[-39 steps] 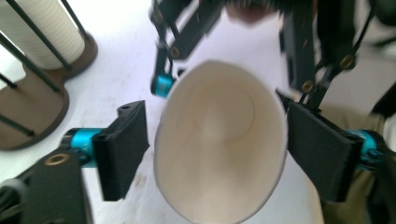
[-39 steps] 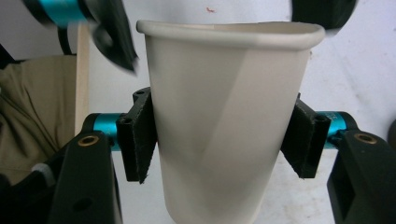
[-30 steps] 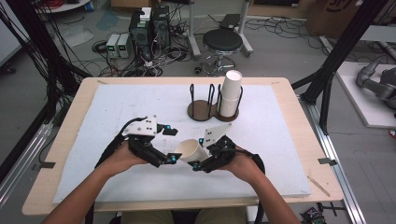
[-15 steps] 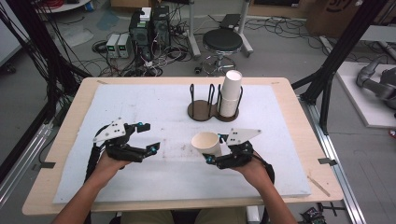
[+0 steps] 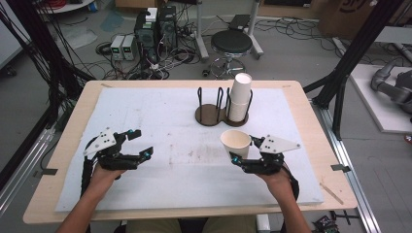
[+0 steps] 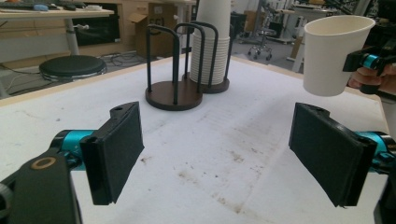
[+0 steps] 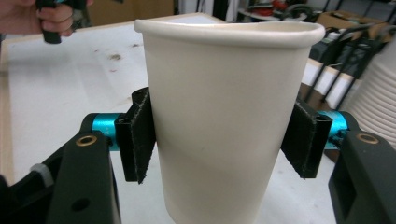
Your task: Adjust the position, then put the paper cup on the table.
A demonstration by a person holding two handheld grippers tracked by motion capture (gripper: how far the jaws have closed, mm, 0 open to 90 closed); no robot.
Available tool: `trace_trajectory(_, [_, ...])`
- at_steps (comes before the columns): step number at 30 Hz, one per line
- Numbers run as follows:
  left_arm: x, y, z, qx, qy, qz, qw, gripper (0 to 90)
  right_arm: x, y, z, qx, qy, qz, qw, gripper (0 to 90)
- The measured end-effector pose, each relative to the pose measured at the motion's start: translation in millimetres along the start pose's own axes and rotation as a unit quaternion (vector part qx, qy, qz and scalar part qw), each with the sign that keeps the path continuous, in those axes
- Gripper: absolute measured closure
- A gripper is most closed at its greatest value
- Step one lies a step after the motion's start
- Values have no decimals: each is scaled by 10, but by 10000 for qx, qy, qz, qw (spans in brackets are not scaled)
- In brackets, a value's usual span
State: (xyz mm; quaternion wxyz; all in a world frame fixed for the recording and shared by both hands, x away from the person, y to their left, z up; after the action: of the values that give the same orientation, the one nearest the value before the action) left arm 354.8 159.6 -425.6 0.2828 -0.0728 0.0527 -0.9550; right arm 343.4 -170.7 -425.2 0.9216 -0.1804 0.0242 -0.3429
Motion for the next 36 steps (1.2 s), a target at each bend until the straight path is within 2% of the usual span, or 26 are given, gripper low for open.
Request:
trace_trajectory(5, [-25, -35, 4, 44, 65, 89, 9999, 175, 133, -120, -39, 120, 133, -262, 9995, 356])
trace_trajectory(8, [-21, -35, -11, 24, 76, 67, 9999, 176, 185, -174, -44, 194, 193, -381, 9989, 355])
trace_trajectory(12, [-24, -45, -22, 35, 34, 64, 10000, 176, 216, -215, -10, 328, 258, -458, 9981, 356])
trace_trajectory(29, [-58, -98, -6, 132, -16, 153, 9998, 175, 241, -239, 2, 407, 270, -549, 9973, 355])
trace_trajectory(36, [-85, -136, -24, 104, -6, 258, 9996, 175, 342, -227, -45, 392, 314, -784, 9957, 354])
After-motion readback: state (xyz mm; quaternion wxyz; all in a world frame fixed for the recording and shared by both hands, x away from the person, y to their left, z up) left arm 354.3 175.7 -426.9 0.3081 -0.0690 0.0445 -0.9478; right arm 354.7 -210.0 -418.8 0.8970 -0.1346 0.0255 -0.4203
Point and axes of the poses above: each handheld gripper's, and its own axes: y roughly forward along the jaws, z roughly out of its top, x roughly to its right, the point moved 9 cm from there along y, roughly forward along the jaws, and after that the axes turned 5 degrees about -z, right-handed, at the moved point
